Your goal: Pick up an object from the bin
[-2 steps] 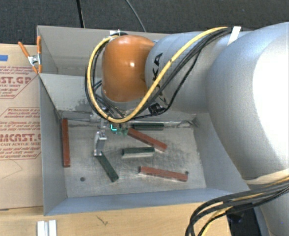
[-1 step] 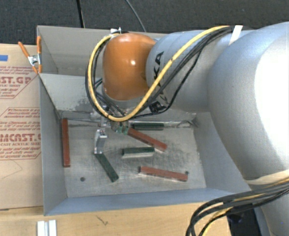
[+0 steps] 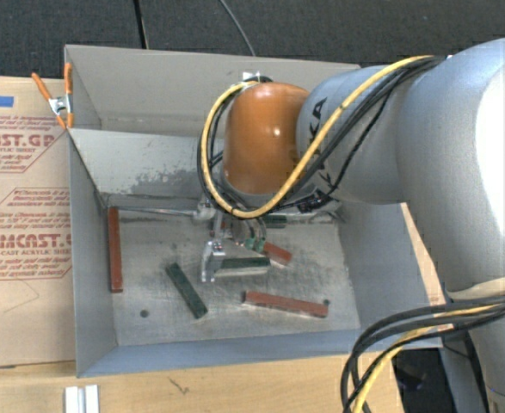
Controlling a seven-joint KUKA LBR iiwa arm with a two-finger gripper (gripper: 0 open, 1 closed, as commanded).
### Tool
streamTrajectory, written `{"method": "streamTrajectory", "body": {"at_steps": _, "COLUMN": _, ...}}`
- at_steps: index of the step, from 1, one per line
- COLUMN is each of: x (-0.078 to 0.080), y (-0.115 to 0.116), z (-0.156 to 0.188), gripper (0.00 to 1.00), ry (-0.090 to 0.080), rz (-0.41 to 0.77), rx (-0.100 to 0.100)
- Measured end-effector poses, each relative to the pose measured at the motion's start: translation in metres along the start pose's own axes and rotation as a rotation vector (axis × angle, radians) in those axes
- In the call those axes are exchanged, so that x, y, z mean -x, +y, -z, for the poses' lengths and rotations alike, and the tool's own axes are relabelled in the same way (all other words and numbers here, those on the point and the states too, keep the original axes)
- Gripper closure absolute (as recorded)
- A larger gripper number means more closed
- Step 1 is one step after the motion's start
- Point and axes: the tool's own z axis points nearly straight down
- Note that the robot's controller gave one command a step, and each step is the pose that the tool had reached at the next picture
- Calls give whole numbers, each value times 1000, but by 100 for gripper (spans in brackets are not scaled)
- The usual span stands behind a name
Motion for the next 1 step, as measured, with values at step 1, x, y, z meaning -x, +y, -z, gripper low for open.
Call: {"method": "streamTrajectory", "body": {"at_steps": 1, "x": 5, "y": -11, "z": -43, "gripper": 0, "ry": 0, "rz": 182, "rx": -3}}
